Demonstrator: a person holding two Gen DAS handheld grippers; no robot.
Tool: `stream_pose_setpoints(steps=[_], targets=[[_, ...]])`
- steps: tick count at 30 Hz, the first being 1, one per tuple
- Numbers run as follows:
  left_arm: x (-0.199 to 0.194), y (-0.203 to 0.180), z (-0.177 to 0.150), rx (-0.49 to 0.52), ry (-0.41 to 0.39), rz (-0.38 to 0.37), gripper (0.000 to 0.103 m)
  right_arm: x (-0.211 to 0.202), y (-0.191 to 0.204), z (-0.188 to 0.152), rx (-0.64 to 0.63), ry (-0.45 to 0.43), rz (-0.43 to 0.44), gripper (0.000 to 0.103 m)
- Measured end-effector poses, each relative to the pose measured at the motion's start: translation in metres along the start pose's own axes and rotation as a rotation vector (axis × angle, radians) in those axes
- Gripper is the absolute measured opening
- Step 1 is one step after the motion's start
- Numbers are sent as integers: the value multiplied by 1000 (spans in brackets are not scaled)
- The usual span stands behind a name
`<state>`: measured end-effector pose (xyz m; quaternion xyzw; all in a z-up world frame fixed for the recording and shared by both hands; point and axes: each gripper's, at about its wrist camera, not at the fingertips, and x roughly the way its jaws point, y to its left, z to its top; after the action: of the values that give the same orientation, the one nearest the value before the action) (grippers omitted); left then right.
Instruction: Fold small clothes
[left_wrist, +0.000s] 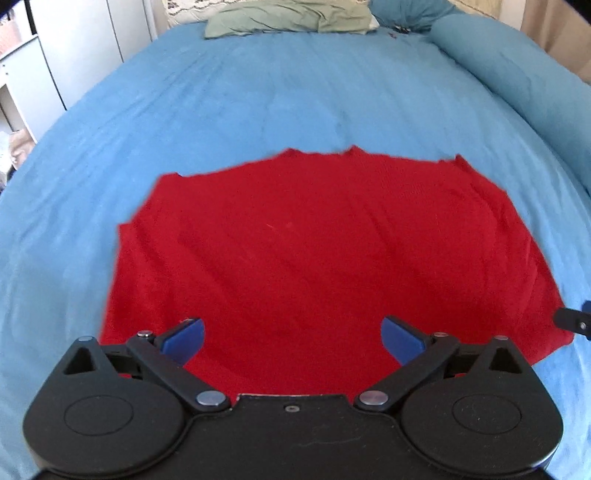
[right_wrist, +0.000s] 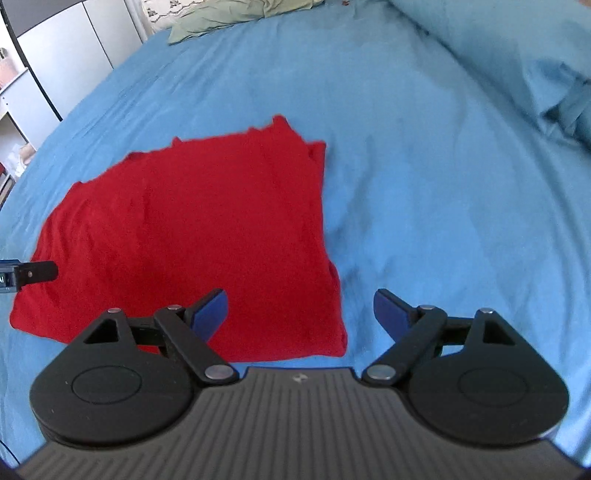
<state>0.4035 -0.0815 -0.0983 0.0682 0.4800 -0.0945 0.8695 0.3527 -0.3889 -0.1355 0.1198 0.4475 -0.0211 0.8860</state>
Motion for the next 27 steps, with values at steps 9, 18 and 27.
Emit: stream_pose_setpoints(steps=[9,18,27], targets=[[44,-26,15,91,-55,-10,103,63,-26,34,-47,44,175,90],[81,-41,32,107,-24,-8,103,81,-17,55,-22,41,210,57],[91,-26,46,53,78,-56,103,39,30,90,-96,22,168,28]])
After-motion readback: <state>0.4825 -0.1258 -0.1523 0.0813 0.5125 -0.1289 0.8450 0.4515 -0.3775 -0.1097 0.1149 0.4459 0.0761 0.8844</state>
